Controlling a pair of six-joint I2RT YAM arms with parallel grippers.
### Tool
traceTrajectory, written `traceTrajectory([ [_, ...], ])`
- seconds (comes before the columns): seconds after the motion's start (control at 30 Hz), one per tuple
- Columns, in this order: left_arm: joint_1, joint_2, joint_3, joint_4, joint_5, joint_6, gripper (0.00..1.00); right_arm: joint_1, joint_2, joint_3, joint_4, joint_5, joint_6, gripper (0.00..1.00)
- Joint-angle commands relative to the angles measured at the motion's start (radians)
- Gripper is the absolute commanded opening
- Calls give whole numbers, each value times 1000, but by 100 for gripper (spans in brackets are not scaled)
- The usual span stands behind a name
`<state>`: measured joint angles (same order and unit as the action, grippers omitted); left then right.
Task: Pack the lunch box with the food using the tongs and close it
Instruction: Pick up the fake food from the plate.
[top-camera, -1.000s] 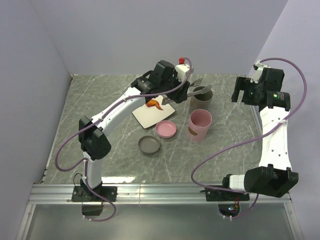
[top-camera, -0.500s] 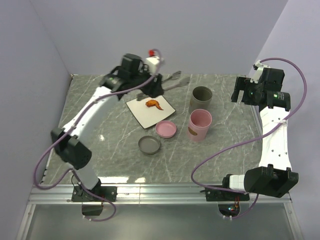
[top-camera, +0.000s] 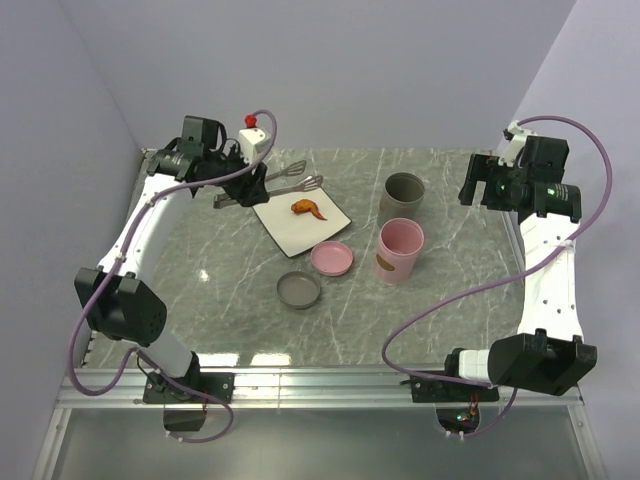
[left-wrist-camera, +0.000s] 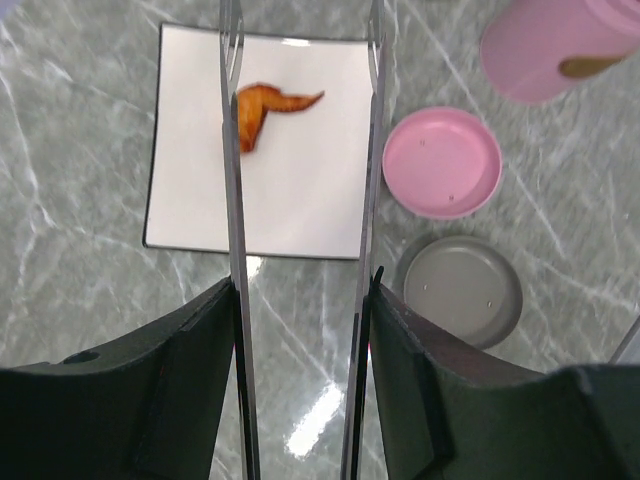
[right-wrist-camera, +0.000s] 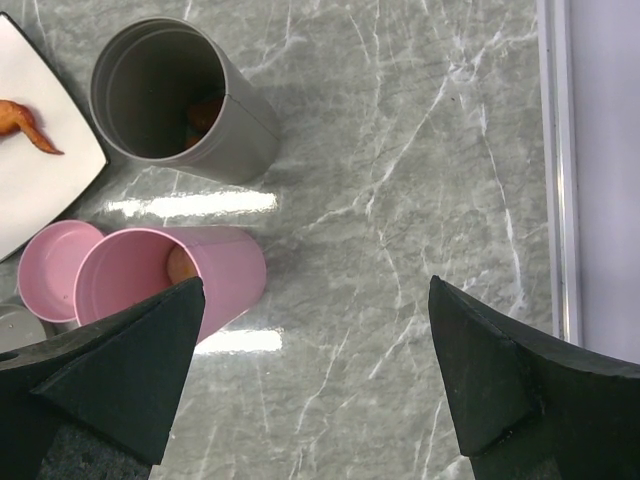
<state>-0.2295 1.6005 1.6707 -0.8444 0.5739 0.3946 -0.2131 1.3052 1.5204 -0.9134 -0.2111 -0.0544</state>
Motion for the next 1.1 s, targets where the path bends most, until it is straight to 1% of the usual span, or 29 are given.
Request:
traceTrajectory([
  [0.0,25,9,-20,-22,60,116,58,-8,-26,32,-10,-14,-16,100],
  [0.13,41,38,-57,8,29,156,58,-8,-20,38,-15,-20,-19,100],
  [0.43,56,142,-78,45,-29,243,58,-8,-11,34,-16,-30,-25,100],
  [0.73,61,278,-19,67,-43,234,57,-8,8,50,-22,-34,-24,100],
  [1.07,65,342,-6,111,-52,211,55,-8,23,58,-24,-30,-22,100],
])
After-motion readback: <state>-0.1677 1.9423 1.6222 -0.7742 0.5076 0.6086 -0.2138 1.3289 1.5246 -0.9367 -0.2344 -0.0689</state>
